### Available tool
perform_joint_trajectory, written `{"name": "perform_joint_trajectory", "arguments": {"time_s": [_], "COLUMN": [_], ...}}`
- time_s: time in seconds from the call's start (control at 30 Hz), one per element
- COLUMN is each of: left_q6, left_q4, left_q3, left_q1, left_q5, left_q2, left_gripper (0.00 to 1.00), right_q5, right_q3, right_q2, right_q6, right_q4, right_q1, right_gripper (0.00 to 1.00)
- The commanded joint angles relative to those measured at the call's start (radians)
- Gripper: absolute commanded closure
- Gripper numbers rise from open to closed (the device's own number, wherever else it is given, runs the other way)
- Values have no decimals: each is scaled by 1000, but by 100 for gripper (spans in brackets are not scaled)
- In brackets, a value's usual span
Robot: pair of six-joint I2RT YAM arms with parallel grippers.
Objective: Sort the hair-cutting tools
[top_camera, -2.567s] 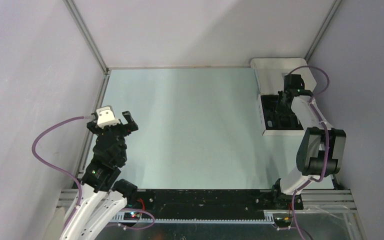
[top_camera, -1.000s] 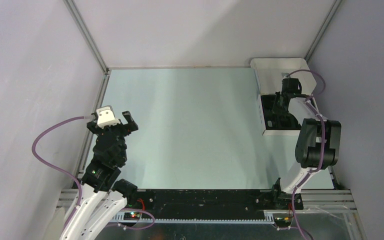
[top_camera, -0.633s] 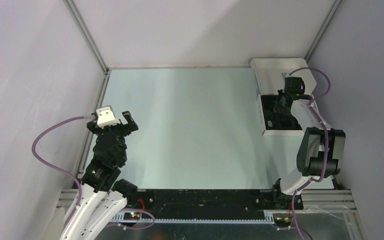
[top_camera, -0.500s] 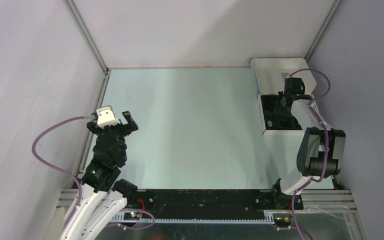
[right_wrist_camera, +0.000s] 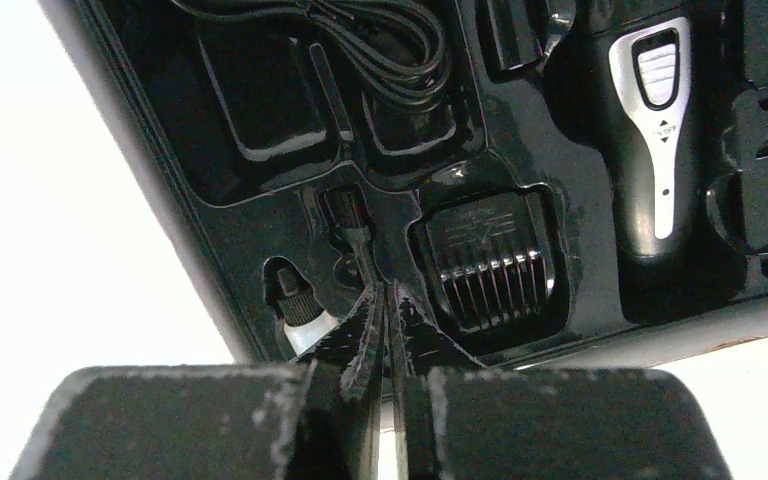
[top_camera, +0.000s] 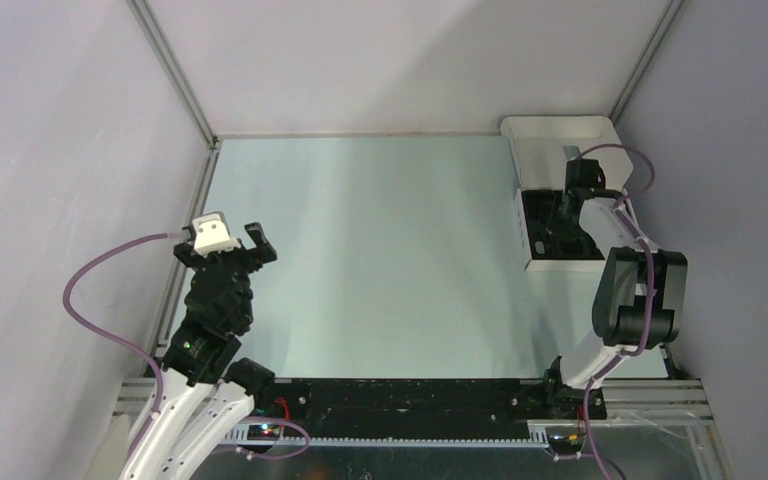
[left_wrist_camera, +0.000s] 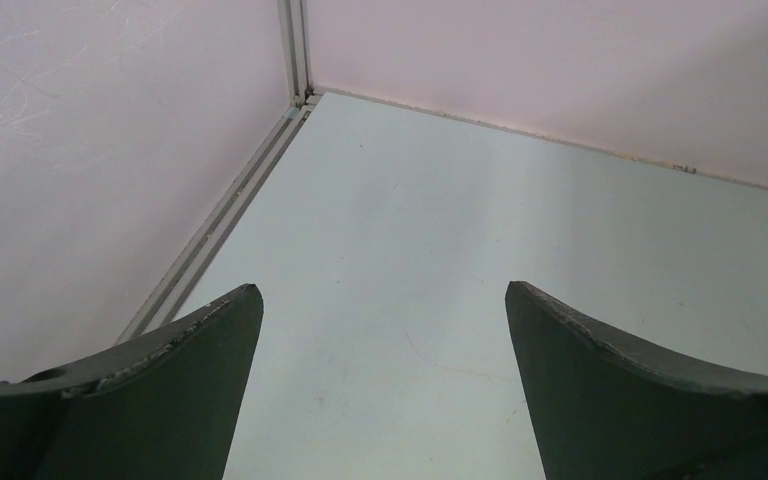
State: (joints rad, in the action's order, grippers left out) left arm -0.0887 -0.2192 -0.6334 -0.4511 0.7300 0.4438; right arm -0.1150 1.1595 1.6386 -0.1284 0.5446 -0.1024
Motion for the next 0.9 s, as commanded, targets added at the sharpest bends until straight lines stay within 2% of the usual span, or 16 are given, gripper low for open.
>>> {"name": "perform_joint_trajectory", "arguments": {"time_s": [0.0,0.33,0.57,0.87], "left_q6": [-10,-10,-8,-9], "left_q4": [33,33,33,33], "left_q3": [12,12,12,12], "left_q1": [5,4,5,5], "left_q5": [-1,0,-1,-3], "left_q2": [-7,-5,-6,-6], "left_gripper": [2,2,2,2], "right_q5": [-2,-36,-90,-138], "right_q3": [-1,0,0,8], "right_q2": [23,57,53,-52], "right_q6": [-2,6,23,28], "right_q4": [0,10,14,34], "right_q1": [-3,-2,25,42], "right_gripper": [92,93,85,80]}}
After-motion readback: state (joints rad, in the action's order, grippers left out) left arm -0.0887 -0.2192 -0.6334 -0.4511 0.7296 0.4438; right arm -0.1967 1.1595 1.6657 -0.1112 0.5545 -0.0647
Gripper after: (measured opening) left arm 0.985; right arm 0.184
